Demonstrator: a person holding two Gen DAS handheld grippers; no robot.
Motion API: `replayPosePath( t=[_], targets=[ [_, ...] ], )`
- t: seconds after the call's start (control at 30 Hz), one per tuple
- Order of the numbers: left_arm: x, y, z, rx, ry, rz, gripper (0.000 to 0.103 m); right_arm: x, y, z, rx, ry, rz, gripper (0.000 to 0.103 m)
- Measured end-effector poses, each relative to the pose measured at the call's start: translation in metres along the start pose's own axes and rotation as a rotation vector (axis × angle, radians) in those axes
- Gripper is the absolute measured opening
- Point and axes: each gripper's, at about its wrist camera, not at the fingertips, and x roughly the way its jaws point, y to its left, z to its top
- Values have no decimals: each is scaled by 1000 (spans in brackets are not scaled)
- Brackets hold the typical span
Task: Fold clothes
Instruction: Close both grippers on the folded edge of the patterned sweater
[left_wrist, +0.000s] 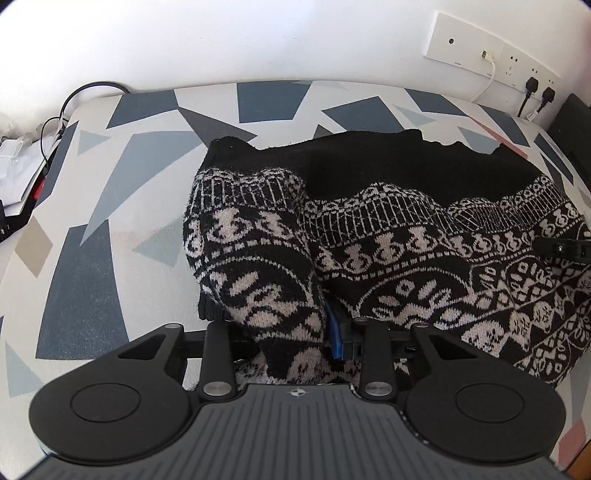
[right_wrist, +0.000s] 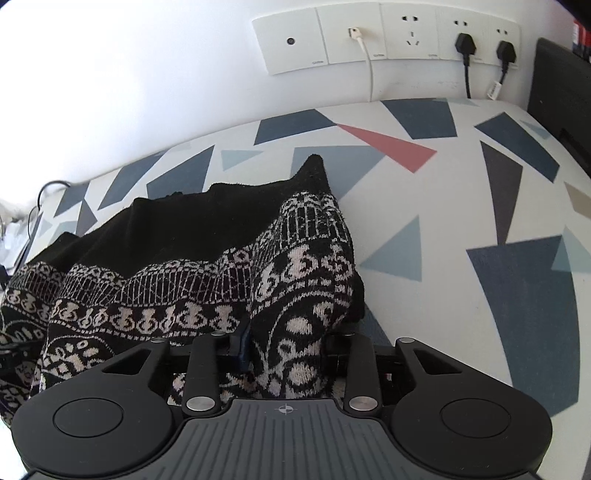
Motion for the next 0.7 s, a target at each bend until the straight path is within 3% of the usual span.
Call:
replayPosePath(
  t=[0.27, 0.5, 0.63, 0.7],
  targets=[
    [3, 8, 3, -34, 3, -25, 39, 5, -12, 4, 73, 1, 16, 41],
    [6, 24, 4, -105, 2, -78, 49, 9, -1, 1, 8, -10, 2, 53],
    [7, 19, 5, -72, -2, -61, 50, 9, 3, 2, -5, -12, -17, 51],
    [7, 16, 7, -60, -6, -62, 43, 8, 6, 1, -12, -16, -19, 39]
  ],
)
